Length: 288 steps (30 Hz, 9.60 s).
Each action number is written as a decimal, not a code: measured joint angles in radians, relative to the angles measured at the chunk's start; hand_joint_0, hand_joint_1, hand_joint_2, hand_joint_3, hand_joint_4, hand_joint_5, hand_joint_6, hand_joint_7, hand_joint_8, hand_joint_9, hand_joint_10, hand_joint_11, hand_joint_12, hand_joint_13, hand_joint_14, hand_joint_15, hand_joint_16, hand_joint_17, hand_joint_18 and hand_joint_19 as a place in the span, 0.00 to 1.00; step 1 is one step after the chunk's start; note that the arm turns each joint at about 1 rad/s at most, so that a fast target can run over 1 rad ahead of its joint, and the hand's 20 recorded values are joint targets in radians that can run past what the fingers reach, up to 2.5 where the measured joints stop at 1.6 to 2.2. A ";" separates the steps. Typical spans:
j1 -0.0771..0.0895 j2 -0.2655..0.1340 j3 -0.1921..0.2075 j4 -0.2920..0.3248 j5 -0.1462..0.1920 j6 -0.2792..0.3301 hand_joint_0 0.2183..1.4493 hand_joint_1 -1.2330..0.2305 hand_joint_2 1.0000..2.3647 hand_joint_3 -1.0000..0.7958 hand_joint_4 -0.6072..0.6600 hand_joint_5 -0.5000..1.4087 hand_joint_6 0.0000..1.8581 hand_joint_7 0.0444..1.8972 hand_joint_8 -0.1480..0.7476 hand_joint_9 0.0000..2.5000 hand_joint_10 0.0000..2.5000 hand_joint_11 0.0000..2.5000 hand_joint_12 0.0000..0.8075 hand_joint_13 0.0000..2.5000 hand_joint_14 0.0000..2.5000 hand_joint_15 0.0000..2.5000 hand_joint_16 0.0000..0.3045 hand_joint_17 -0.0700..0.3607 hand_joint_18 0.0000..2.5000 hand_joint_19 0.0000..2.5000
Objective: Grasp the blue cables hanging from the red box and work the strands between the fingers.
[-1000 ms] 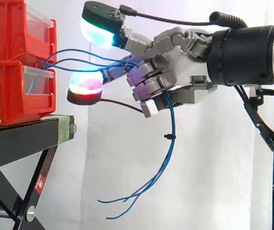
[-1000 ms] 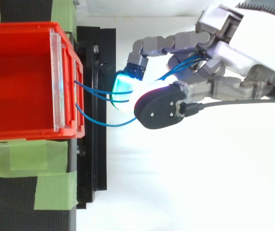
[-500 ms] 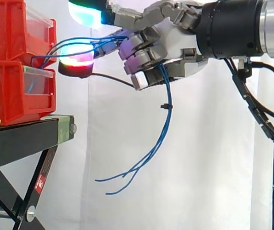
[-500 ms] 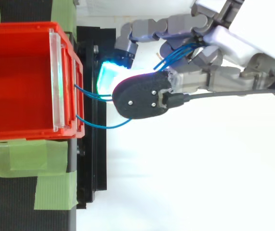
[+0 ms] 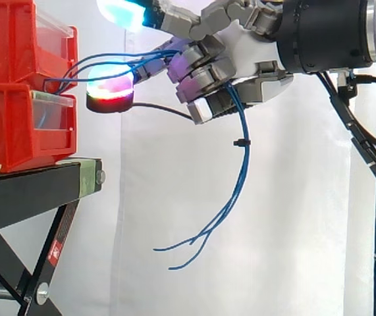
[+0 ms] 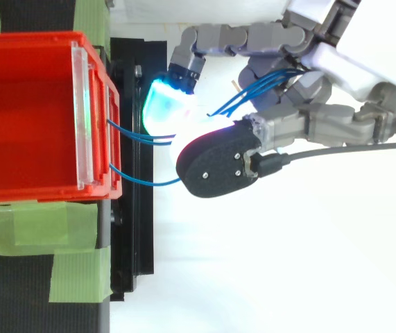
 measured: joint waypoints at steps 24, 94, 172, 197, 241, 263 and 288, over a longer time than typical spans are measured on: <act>0.044 0.001 0.001 0.002 0.044 -0.017 0.58 0.36 0.02 0.32 0.72 0.47 0.01 0.70 0.78 0.55 1.00 1.00 0.77 0.72 1.00 0.64 0.73 0.55 0.97 0.26; 0.080 0.000 0.000 0.029 0.106 0.022 0.90 0.35 0.01 0.68 0.63 0.53 0.01 0.52 0.78 0.55 1.00 1.00 0.77 0.72 1.00 0.64 0.73 0.55 0.97 0.26; 0.061 0.009 0.000 -0.101 -0.004 0.251 0.70 0.33 0.01 0.52 0.79 0.51 0.01 0.54 0.78 0.55 1.00 1.00 0.77 0.72 1.00 0.64 0.73 0.55 0.97 0.26; 0.009 0.028 0.000 -0.110 -0.003 0.237 0.56 0.34 0.01 0.19 0.80 0.54 0.01 0.57 0.78 0.55 1.00 1.00 0.77 0.72 1.00 0.64 0.73 0.55 0.97 0.26; -0.003 0.113 0.000 -0.210 -0.014 0.176 0.70 0.33 0.01 0.56 0.67 0.53 0.01 0.69 0.78 0.55 1.00 1.00 0.77 0.72 1.00 0.64 0.73 0.55 0.97 0.26; 0.021 0.113 0.000 -0.205 -0.005 0.292 0.71 0.33 0.01 0.41 0.69 0.48 0.01 0.69 0.78 0.55 1.00 1.00 0.77 0.72 1.00 0.64 0.73 0.55 0.97 0.26; 0.046 0.113 0.000 -0.209 0.000 0.320 0.43 0.38 0.00 0.09 0.71 0.50 0.01 0.73 0.78 0.55 1.00 1.00 0.77 0.72 1.00 0.64 0.73 0.55 0.97 0.26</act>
